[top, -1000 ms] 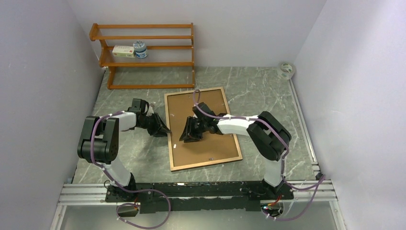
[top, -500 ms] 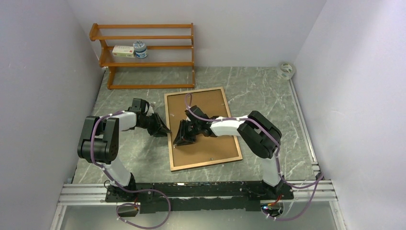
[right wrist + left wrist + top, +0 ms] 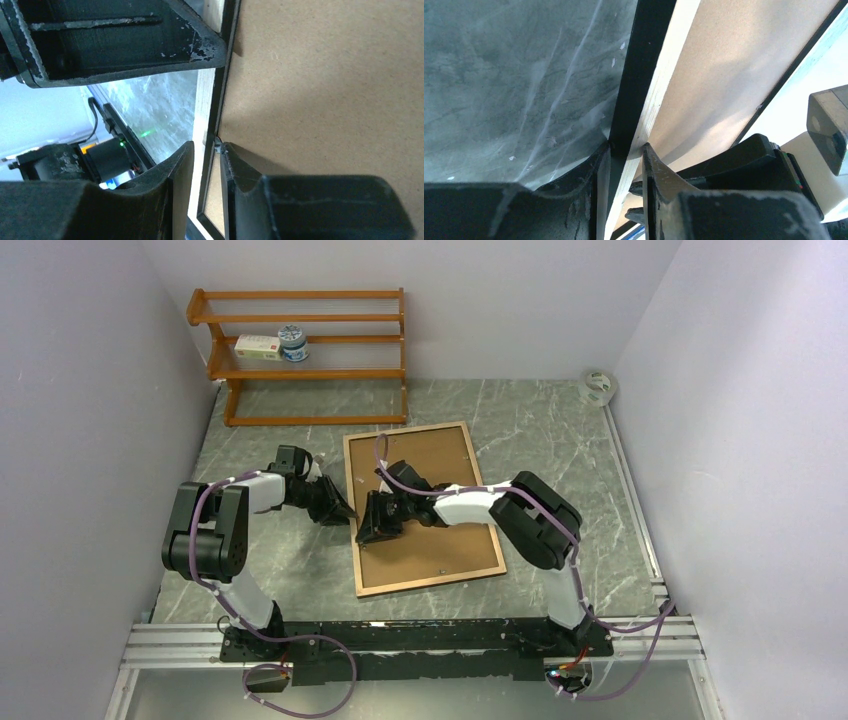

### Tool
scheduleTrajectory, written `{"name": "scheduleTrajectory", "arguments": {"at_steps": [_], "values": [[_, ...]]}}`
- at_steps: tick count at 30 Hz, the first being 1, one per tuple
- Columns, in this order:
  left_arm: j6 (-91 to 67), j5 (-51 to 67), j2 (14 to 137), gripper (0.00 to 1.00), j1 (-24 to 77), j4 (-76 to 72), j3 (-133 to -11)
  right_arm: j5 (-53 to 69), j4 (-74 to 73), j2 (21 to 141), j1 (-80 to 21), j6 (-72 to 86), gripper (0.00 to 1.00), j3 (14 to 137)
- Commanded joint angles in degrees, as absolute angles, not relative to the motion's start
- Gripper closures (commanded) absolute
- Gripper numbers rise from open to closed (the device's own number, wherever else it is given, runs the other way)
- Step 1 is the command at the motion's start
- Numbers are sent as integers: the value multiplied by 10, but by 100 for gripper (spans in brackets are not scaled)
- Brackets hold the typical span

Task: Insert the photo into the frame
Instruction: Install the photo frame at the center of the board.

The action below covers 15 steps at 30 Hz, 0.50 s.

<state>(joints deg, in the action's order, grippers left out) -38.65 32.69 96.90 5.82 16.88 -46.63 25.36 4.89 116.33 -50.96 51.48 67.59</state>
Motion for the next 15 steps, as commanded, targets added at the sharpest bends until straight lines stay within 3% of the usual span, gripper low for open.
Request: {"name": "scheduleTrajectory", "arguments": {"at_steps": [1, 15], "values": [[-381, 282, 980, 80, 70, 226, -454, 258, 40, 1190, -517, 457, 70, 684], [-392, 271, 982, 80, 78, 215, -452, 306, 13, 1210, -518, 351, 69, 701]]}}
